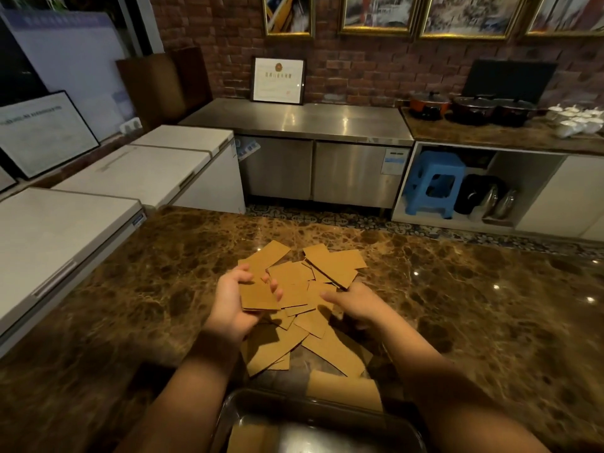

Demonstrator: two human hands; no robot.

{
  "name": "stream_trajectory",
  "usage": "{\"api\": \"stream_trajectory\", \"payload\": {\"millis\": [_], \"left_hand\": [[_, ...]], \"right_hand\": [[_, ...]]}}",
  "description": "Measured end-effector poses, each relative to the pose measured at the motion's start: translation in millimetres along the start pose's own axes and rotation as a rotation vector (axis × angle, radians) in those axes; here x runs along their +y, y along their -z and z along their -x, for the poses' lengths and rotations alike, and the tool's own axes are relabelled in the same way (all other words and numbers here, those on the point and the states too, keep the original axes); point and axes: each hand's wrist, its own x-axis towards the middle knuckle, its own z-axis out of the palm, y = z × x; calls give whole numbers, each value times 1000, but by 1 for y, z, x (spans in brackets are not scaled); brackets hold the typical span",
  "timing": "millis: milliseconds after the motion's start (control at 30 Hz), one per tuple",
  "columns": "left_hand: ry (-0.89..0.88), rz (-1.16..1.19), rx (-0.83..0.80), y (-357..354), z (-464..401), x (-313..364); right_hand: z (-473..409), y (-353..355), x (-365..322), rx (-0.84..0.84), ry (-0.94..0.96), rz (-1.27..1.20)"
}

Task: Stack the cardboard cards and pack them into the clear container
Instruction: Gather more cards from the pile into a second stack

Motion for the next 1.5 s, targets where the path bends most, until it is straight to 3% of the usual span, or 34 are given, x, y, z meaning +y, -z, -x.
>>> {"api": "stream_trajectory", "payload": {"millis": [133,300,400,567,700,800,967,1200,1300,1400,1500], "left_hand": [[188,-187,127,8,-16,-12],[214,-270,160,1,-26,-20],[217,-269,147,-1,-25,-21],[238,-250,145,3,-14,-10],[82,-167,54,-5,4,-1],[-23,-186,-154,-34,31,-6],[-337,-195,-459,-76,64,-21],[-238,-221,-518,-83,60,-25],[-107,-6,-566,-78,56,-17],[-123,142,-475,-68,48,-8],[-156,73,-429,-62,46,-11]], "right_hand": [[-20,-13,-33,2,-129,-55],[-24,-29,-50,-160,-168,-304],[-14,-37,-48,-233,-109,-285],[7,1,-28,-69,-80,-373],[39,46,-10,-56,108,-599],[68,60,-14,-111,195,-751],[107,62,-23,-247,298,-797],[119,63,-27,-379,309,-673],[119,70,-23,-405,277,-718],[113,77,-19,-249,221,-882],[107,76,-23,-123,278,-1042]]}}
